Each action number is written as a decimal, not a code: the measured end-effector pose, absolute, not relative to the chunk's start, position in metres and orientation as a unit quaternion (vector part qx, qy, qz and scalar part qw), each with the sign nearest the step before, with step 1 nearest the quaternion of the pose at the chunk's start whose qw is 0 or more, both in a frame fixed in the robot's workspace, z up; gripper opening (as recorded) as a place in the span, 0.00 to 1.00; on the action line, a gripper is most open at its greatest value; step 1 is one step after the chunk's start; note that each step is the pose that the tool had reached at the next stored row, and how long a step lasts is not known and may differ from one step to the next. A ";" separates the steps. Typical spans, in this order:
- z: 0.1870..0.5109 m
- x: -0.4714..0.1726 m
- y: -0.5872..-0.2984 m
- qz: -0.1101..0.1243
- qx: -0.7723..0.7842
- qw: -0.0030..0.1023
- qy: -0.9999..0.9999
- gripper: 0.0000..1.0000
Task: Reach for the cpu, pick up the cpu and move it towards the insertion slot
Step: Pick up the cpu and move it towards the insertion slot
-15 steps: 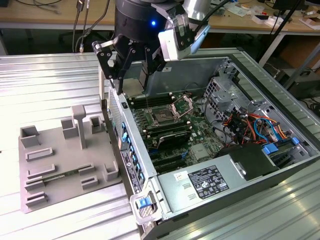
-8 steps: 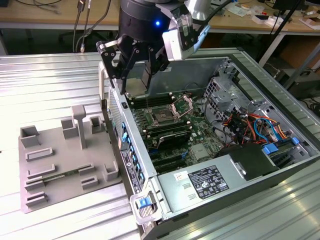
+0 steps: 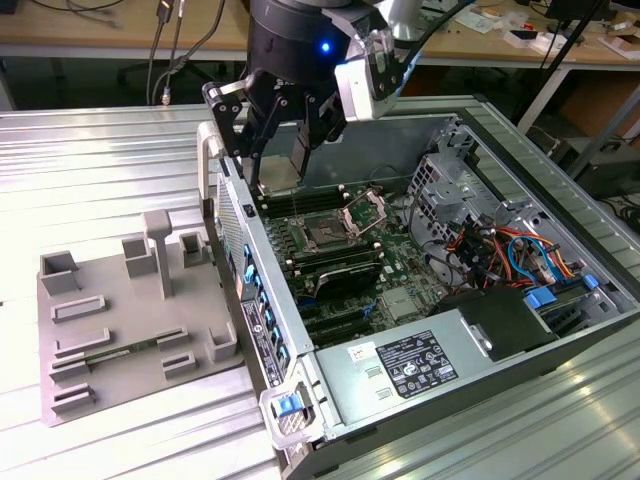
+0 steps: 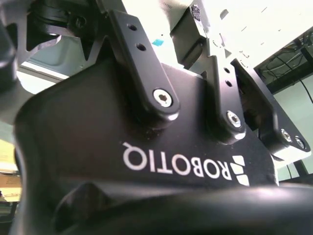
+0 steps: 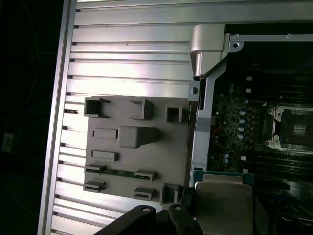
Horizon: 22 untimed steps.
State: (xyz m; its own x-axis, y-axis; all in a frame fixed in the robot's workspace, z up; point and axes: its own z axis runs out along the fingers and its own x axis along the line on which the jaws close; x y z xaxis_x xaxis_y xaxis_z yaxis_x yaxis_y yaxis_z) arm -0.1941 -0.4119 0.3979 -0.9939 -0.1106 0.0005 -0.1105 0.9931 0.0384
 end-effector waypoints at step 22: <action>0.397 -0.174 -0.412 -0.019 0.055 0.001 -0.998 0.55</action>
